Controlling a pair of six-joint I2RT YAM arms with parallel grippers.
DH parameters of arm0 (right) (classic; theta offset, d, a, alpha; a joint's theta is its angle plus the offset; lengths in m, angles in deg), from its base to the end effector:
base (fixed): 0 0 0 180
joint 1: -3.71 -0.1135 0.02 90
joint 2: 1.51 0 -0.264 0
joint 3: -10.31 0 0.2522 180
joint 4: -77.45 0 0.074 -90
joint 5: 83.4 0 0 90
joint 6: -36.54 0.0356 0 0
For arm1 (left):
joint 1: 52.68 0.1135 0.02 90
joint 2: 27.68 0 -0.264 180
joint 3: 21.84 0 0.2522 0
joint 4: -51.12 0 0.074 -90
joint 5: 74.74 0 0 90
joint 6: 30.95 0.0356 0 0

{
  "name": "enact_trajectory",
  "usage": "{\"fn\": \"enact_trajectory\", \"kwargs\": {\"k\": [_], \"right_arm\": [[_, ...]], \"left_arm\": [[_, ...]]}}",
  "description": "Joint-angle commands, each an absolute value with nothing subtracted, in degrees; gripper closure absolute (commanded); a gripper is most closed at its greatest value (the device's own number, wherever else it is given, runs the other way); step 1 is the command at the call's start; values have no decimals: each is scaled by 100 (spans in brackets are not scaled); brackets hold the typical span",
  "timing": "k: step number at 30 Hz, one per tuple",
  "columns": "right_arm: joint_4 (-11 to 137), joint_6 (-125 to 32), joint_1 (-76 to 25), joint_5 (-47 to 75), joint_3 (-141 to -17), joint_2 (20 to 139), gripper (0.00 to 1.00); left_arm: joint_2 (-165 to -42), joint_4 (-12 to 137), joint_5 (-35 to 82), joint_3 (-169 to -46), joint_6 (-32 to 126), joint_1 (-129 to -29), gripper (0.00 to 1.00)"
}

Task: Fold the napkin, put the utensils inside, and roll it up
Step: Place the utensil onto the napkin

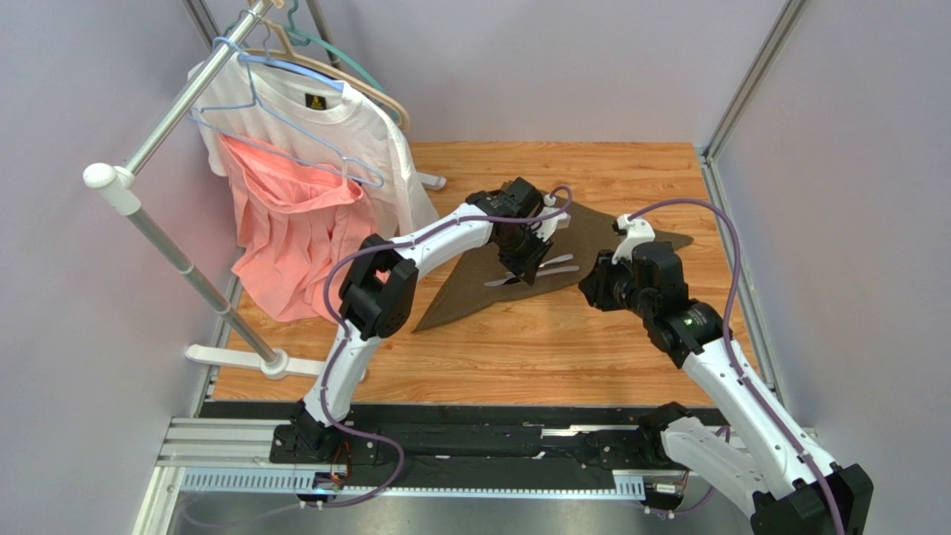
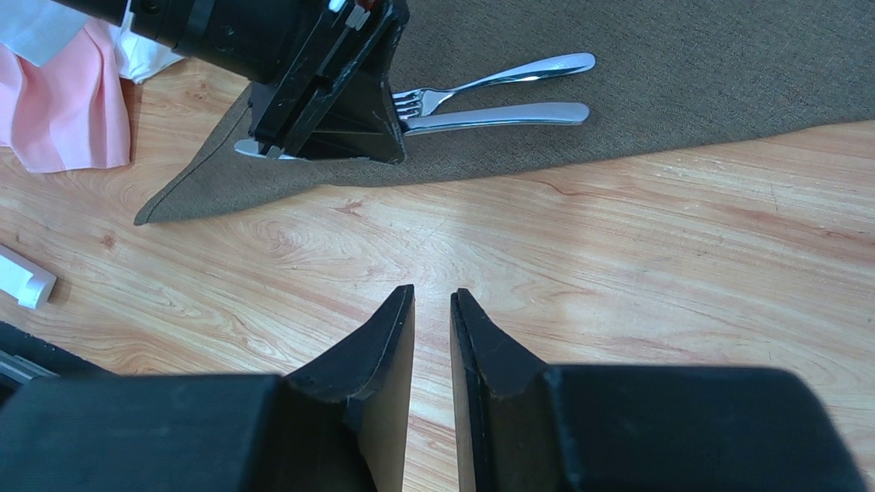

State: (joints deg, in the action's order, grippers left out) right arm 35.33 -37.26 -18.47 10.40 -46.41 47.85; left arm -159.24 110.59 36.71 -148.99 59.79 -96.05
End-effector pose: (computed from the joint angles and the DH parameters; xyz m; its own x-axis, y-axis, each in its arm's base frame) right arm 0.1733 0.0732 0.2837 -0.6261 0.0454 -0.7784 -0.2629 0.9276 0.2655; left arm 0.3500 -0.3485 0.1955 -0.6429 0.6238 -0.4445 0.7645 0.5580 -0.3226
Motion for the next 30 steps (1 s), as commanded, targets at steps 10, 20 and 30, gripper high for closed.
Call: {"fn": "enact_trajectory", "kwargs": {"k": [10,20,30], "right_arm": [[3908,-3773,-1669,1390,-4608,4762,77],[3943,-3756,-1581,1539,-4590,4788,77],[3978,-3764,-1528,1645,-4573,4806,77]], "left_arm": [[-16180,10540,3916,-15346,5369,-9636,100],[-16320,10293,3820,-15347,5238,-9662,100],[-16443,10276,3688,-15434,5281,-9662,100]]}}
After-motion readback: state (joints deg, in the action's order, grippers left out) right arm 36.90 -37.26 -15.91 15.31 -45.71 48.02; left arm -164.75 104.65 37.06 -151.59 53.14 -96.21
